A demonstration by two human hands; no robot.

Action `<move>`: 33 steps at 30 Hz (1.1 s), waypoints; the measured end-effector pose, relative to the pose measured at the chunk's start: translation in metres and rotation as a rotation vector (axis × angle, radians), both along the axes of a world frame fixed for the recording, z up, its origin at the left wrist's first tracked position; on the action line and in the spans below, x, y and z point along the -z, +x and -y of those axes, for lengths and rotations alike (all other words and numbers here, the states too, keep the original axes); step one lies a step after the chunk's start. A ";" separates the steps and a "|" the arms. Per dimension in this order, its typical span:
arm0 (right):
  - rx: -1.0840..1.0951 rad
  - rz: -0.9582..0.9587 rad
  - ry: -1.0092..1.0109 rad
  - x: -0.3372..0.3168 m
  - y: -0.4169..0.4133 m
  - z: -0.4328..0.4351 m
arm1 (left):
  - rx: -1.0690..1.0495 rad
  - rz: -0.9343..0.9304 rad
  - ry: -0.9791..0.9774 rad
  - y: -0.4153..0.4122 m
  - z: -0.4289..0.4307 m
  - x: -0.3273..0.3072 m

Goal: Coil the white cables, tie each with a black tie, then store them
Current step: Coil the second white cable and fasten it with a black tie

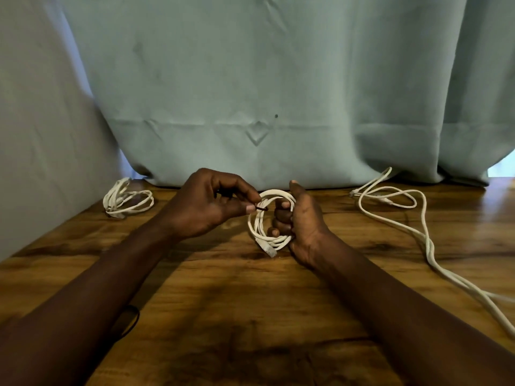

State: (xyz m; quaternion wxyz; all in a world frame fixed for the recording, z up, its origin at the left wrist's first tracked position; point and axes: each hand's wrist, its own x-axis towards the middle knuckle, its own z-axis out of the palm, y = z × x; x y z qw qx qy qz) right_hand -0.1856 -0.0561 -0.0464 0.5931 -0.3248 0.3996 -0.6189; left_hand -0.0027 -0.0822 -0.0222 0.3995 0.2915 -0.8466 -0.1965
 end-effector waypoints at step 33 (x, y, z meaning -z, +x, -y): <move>-0.112 -0.287 -0.196 0.010 0.000 -0.002 | -0.428 0.056 -0.396 -0.035 -0.012 0.034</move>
